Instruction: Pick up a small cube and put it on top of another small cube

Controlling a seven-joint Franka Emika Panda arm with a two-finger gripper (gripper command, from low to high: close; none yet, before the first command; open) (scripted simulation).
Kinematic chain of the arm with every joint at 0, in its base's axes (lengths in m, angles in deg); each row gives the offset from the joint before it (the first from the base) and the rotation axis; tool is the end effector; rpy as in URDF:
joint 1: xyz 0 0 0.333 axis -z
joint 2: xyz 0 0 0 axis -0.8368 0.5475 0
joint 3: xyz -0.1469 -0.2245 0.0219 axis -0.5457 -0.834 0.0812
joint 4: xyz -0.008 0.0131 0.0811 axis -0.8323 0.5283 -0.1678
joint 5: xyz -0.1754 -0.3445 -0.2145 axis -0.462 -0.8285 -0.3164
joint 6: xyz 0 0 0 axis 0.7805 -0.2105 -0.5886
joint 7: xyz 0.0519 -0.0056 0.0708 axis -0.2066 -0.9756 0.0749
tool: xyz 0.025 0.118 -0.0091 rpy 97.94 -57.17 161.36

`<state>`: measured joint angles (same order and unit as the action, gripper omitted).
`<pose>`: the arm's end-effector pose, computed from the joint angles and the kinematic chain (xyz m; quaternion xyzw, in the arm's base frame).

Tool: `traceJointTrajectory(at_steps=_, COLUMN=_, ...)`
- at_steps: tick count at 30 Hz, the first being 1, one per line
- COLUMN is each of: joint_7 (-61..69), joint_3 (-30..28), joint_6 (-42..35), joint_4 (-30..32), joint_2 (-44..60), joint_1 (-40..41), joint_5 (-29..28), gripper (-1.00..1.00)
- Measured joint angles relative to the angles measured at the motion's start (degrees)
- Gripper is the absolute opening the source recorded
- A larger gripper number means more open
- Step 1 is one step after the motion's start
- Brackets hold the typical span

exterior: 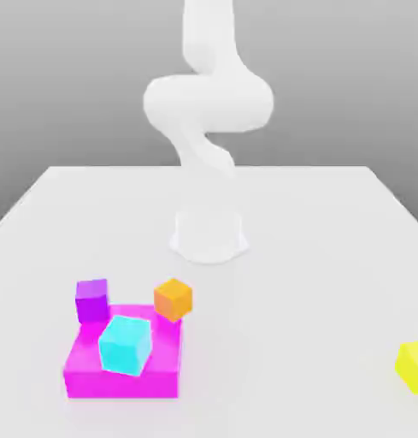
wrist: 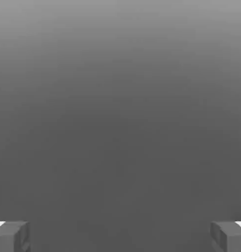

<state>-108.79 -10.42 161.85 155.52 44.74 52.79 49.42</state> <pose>0.4694 0.0263 0.6315 -0.8849 0.2971 -0.3290 0.1430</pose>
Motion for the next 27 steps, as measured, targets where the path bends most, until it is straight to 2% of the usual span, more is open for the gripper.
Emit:
traceJointTrajectory(at_steps=9, joint_7=21.5, joint_3=-0.7, joint_6=6.2, joint_4=1.0, joint_2=19.1, joint_1=-12.8, joint_5=3.8, gripper=0.0)
traceJointTrajectory(at_steps=16, joint_7=37.0, joint_3=2.1, joint_6=10.9, joint_4=1.8, joint_2=33.6, joint_1=-19.5, joint_5=5.3, gripper=0.0)
traceJointTrajectory(at_steps=22, joint_7=47.5, joint_3=4.6, joint_6=15.2, joint_4=2.6, joint_2=46.0, joint_1=-25.8, joint_5=2.8, gripper=0.0)
traceJointTrajectory(at_steps=27, joint_7=53.4, joint_3=6.5, joint_6=18.7, joint_4=3.2, joint_2=56.2, joint_1=-28.9, joint_5=-3.3, gripper=0.0)
